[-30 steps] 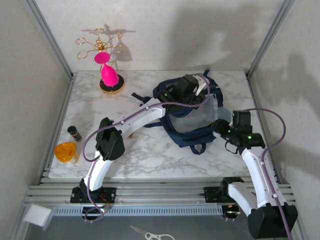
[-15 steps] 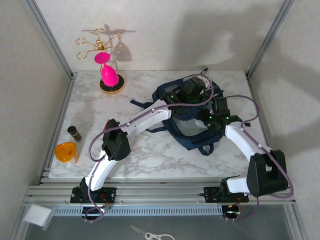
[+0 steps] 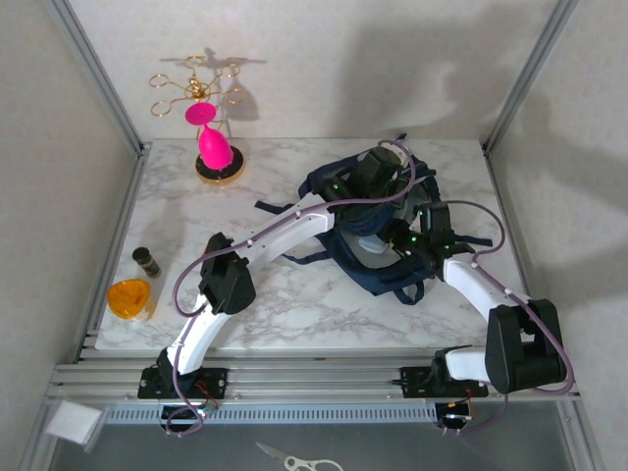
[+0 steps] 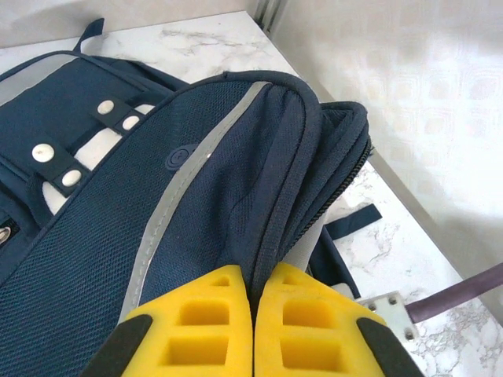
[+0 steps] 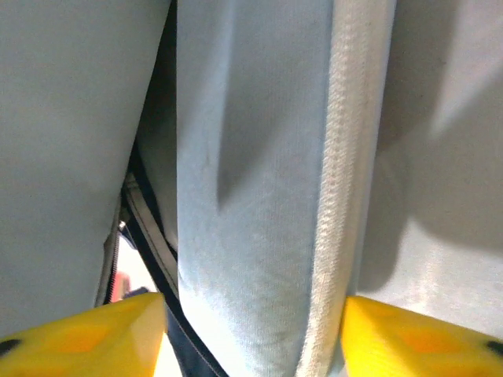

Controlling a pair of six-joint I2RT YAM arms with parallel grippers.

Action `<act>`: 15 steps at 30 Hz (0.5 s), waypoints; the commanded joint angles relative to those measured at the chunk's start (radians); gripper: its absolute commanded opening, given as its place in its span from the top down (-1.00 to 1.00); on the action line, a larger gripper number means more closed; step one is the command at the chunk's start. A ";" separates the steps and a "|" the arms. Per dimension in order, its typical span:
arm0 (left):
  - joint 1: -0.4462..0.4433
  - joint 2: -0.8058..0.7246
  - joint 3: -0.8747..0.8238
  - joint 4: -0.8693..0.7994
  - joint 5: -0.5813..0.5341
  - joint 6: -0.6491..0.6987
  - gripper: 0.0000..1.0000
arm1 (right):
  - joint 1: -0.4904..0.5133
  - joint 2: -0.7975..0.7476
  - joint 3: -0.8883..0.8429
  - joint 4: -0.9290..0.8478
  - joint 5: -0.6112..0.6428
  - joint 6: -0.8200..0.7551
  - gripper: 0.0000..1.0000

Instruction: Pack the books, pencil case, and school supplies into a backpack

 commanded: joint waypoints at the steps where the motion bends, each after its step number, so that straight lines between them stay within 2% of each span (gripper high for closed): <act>1: -0.003 -0.056 0.047 0.058 0.014 -0.050 1.00 | 0.002 0.049 -0.015 0.147 -0.064 0.055 0.02; 6: -0.008 -0.060 0.044 0.062 0.038 -0.082 1.00 | 0.017 0.191 0.012 0.404 -0.029 0.147 0.41; 8: -0.008 -0.061 0.042 0.060 0.035 -0.096 1.00 | 0.022 0.254 0.032 0.508 -0.011 0.185 0.50; 12: -0.007 -0.064 0.041 0.050 0.019 -0.108 1.00 | 0.052 0.335 0.086 0.600 0.049 0.181 0.50; 15: 0.001 -0.065 0.039 0.038 0.002 -0.112 1.00 | 0.053 0.285 0.026 0.649 0.044 0.167 0.41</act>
